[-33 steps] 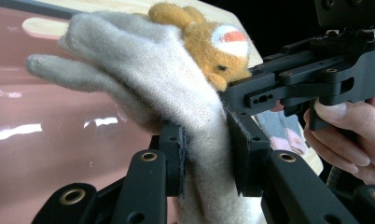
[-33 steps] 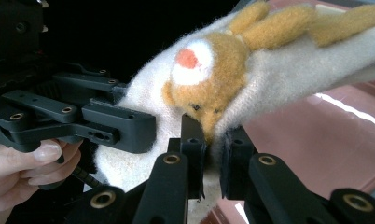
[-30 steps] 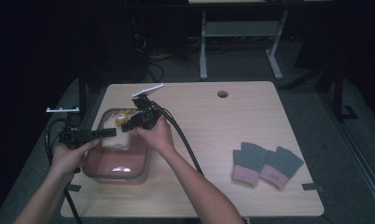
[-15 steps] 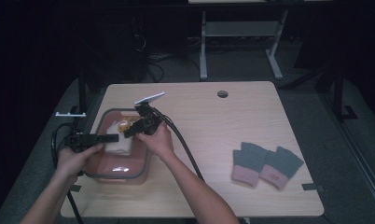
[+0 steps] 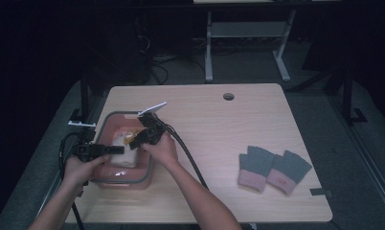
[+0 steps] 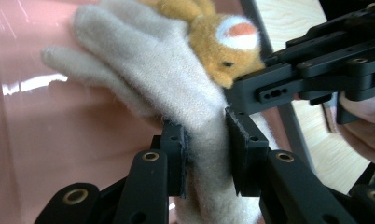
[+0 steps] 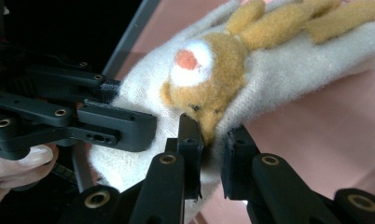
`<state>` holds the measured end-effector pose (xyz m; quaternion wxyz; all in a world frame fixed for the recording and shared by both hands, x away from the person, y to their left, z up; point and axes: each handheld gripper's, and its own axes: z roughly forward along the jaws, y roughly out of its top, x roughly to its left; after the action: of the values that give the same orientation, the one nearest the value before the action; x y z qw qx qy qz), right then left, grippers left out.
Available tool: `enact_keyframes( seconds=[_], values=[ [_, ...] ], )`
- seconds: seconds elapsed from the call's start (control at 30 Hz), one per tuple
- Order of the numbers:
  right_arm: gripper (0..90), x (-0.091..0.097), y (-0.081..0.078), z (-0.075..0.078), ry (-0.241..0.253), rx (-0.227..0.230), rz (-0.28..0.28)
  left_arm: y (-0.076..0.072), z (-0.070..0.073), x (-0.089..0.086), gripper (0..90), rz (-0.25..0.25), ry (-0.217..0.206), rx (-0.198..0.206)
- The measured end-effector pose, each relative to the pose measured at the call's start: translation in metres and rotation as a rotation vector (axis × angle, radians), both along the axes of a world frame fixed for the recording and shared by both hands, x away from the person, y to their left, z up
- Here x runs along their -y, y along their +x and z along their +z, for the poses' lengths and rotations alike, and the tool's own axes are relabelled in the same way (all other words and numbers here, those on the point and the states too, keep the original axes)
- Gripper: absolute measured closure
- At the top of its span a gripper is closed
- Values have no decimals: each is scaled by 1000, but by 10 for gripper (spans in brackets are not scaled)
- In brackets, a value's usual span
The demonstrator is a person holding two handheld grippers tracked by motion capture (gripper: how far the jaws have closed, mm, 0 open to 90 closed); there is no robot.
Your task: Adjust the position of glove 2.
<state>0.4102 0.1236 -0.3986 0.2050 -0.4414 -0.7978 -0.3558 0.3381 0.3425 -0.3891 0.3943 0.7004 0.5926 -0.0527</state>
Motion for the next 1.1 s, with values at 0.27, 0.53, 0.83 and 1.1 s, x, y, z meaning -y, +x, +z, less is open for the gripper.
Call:
enact_keyframes(
  seconds=[0.27,0.53,0.83,1.1],
  values=[
    [715,3,-1,3,-61,8,27,1,-7,4,702,-20,81,-21],
    [680,10,-3,11,-95,39,37,2,-9,13,700,-39,168,-46],
    [679,22,-6,22,-61,66,22,1,-9,20,642,-50,232,-62],
    [675,37,-12,31,-33,85,17,5,12,19,595,-33,305,-24]
  ],
)
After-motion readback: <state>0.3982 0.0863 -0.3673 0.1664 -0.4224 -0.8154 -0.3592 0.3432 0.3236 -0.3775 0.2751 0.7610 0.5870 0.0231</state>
